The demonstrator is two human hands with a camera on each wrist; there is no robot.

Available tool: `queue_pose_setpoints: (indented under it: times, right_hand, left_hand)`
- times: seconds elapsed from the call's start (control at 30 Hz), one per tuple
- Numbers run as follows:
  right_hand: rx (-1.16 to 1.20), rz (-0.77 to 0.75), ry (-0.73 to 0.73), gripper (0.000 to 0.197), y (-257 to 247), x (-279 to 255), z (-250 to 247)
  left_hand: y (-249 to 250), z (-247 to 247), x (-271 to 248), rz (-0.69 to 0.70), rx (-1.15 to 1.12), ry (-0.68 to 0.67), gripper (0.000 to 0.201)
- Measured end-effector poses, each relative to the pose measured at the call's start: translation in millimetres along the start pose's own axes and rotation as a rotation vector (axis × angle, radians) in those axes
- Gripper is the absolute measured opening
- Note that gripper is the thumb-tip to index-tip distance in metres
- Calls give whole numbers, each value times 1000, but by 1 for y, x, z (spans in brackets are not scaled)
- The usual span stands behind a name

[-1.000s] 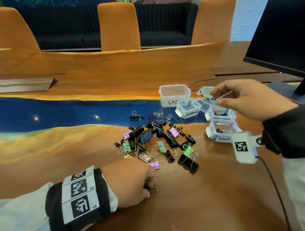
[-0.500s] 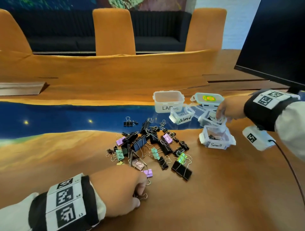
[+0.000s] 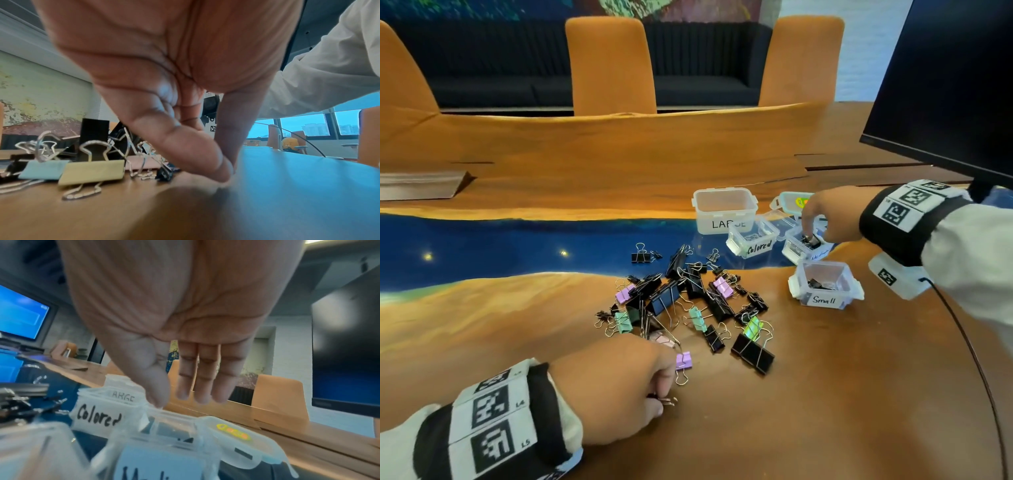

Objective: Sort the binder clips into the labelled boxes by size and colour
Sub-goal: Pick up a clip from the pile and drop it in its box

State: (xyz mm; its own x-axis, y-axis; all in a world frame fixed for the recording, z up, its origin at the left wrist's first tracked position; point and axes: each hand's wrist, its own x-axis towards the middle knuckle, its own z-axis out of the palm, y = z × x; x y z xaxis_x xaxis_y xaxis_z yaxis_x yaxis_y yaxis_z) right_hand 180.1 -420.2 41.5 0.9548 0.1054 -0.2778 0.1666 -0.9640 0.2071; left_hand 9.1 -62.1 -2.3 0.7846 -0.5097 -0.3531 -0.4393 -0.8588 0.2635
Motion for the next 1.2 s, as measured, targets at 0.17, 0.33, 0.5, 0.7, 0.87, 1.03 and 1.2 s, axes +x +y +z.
queue_pose_setpoints:
  times: [0.17, 0.33, 0.5, 0.7, 0.87, 1.03, 1.2]
  right_hand:
    - [75, -8, -46, 15, -4, 5, 3]
    - [108, -7, -35, 14, -9, 1, 0]
    - [286, -28, 237, 23, -35, -39, -36]
    - [957, -400, 286, 14, -129, -118, -33]
    - [1194, -495, 196, 11, -179, -120, -3]
    - [1298, -510, 177, 10, -199, -114, 12]
    - [1365, -495, 184, 9, -200, -119, 15]
  left_hand:
    - [-6, -12, -3, -29, -141, 97, 18]
    - [-19, -21, -11, -63, -512, 166, 18]
    - [-31, -25, -11, -90, -967, 258, 26]
    - [-31, -19, -9, -107, -1331, 377, 27]
    - [-27, -16, -12, -73, -1452, 398, 19]
    - [-23, -15, -15, -56, -1471, 392, 15]
    - [-22, -13, -13, -38, -1503, 391, 14]
